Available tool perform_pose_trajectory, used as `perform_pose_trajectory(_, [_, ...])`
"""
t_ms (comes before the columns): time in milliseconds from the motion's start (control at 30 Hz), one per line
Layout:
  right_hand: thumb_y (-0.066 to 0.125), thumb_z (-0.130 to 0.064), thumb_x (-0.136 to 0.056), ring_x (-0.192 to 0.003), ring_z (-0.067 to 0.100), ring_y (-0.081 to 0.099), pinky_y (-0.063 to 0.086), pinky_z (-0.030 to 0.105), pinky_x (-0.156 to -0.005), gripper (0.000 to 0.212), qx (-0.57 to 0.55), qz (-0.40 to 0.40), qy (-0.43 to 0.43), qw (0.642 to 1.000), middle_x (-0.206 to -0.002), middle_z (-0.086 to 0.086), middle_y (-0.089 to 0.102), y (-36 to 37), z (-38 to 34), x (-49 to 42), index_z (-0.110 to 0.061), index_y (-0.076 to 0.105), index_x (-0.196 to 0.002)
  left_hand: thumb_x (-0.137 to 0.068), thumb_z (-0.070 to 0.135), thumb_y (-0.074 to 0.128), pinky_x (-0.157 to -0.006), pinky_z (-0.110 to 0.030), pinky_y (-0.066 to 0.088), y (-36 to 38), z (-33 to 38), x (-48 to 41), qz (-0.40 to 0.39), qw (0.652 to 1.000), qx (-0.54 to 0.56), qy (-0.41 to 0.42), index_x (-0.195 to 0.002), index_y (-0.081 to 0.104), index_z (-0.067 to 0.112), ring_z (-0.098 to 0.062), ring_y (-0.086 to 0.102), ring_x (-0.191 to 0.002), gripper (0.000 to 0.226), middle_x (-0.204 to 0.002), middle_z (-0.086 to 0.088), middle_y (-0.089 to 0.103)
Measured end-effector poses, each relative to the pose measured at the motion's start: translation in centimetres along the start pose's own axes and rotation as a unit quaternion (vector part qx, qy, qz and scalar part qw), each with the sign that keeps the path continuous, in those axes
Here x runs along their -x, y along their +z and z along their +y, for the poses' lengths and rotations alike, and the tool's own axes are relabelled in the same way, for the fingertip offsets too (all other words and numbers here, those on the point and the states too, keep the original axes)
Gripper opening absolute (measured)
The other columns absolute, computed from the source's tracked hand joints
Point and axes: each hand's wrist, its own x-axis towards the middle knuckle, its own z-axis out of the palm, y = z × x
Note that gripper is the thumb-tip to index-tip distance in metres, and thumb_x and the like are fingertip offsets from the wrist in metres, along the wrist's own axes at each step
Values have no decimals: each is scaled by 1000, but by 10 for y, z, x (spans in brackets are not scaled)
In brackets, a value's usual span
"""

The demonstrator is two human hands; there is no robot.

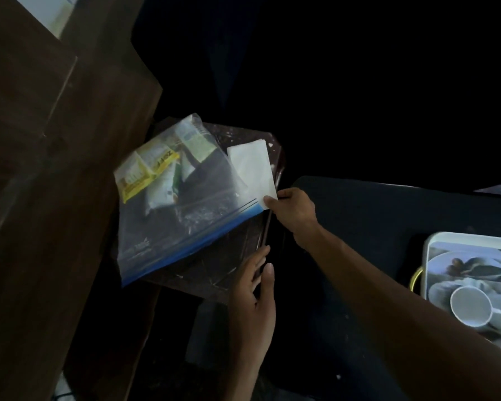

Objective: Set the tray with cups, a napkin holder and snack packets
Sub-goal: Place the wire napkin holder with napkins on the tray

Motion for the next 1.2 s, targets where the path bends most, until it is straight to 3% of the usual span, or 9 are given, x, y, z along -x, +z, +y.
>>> perform_pose_trajectory(233, [63,-20,-93,-99,20,70,58,39,-90,22,-83,-30,15,996,-109,6,72,-17,12,4,-10,69,-113,-103,18,56,-89,-4,46,-1,-5,-10,-5,1000,3,-21,-124,69,24,9,63,-114,26,-126,12,70])
perform_pose_trajectory(400, [63,-11,-95,-96,17,74,60,27,-81,14,-260,-92,44,960,-105,7,74,-68,24,43,-7,70,-106,-104,21,54,-96,-26,56,17,-1,-19,-6,996,61,-72,-127,66,19,-4,69,-111,26,-124,3,72])
perform_pose_trajectory(567, [62,-12,-95,-101,17,73,58,25,-82,17,-272,-173,56,945,-108,6,76,-124,52,90,-6,71,-109,-91,47,62,-84,-30,61,52,17,-22,-5,945,266,-192,-131,63,15,-19,75,-106,51,-118,-9,76])
perform_pose_trajectory(633, [64,-12,-94,-99,18,73,59,25,-81,16,-256,-187,62,946,-105,8,76,-144,67,105,-7,73,-107,-86,49,67,-86,-37,61,69,20,-19,-12,949,251,-190,-127,65,16,-22,75,-105,53,-113,-9,78])
perform_pose_trajectory(700, [66,-13,-93,-94,20,73,59,24,-79,14,-235,-186,67,952,-101,10,77,-160,82,116,-8,74,-103,-92,34,71,-78,-29,61,84,22,-15,4,970,186,-158,-119,68,15,-17,77,-95,34,-104,-5,80])
perform_pose_trajectory(767, [68,-15,-92,-85,20,72,60,27,-79,10,-213,-159,65,962,-96,13,76,-178,99,124,-11,76,-97,-93,21,72,-68,-20,58,100,22,-8,12,980,147,-137,-108,68,15,-10,77,-85,16,-98,-4,81])
perform_pose_trajectory(867, [72,-26,-89,-81,18,73,61,38,-83,8,-171,-77,50,981,-87,4,76,-202,125,135,-20,75,-92,-95,18,69,-76,-28,61,123,21,8,-25,984,118,-129,-99,67,15,-17,77,-89,5,-95,-3,81])
perform_pose_trajectory(1067, [74,-21,-87,-90,9,73,59,24,-71,24,-169,40,-12,985,-100,-6,76,-255,166,158,-26,68,-111,-98,22,66,-81,-35,62,181,28,53,-96,984,90,-120,-102,66,11,-19,77,-92,12,-95,-2,81])
perform_pose_trajectory(1200, [71,-14,-88,-88,5,70,59,25,-75,23,-62,118,-65,989,-97,-10,75,-299,190,172,-23,71,-110,-92,23,74,-73,-22,59,220,42,66,-123,990,46,-45,-114,65,23,-9,75,-92,24,-101,5,78])
